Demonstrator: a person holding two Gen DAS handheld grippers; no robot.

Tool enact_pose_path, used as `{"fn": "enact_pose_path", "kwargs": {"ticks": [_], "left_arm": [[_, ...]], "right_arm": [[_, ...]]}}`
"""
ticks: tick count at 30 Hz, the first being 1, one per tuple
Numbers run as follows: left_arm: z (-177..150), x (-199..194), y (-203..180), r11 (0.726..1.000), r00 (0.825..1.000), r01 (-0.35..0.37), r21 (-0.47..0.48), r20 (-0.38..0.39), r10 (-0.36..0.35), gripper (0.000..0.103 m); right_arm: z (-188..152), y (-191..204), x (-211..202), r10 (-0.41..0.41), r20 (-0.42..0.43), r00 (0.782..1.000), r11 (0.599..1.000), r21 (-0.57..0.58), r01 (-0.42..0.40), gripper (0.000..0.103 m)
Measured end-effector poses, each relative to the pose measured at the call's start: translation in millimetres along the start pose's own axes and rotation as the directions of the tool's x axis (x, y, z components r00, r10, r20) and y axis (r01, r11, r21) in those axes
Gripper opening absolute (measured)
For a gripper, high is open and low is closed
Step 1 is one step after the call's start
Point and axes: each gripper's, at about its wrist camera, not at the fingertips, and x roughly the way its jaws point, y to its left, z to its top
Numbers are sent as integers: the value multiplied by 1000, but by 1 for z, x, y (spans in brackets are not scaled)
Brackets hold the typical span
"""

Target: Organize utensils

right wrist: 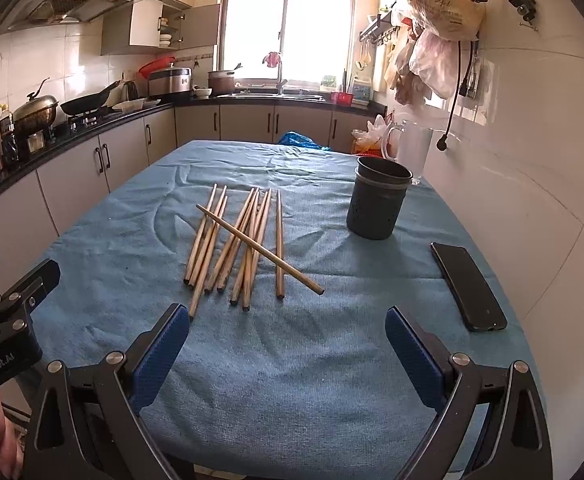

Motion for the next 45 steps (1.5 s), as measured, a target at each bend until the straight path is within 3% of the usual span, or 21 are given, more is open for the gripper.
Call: {"fn": "enact_pose_path", "kwargs": {"ticks": [28,34,37,40,42,44,45], "left_arm": [[-2,1,3,1000,1000,-4,-3,-3,4,103],[-1,4,5,1000,1000,4,-1,-8,-4,103],[7,16,9,999,998,49,-7,-44,-49,103],[18,33,10,997,993,80,-3,-86,-80,93],[29,47,9,994,986,113,-5,-124,-113,73],[39,66,10,983,964,180,-33,-192,-183,64],[42,73,12,977,952,209,-52,-218,-215,54]], "right_arm": [[-3,1,6,12,-31,999,1000,-9,-12,98],[-2,-2,11,55,-53,997,998,-10,-55,86],[3,-7,18,95,-85,992,995,-28,-97,74],[14,-9,30,152,-130,980,985,-57,-160,57],[26,-9,41,209,-173,963,973,-62,-222,43],[42,-9,52,270,-207,940,957,-51,-286,37],[50,-7,59,297,-226,928,948,-51,-315,35]]}}
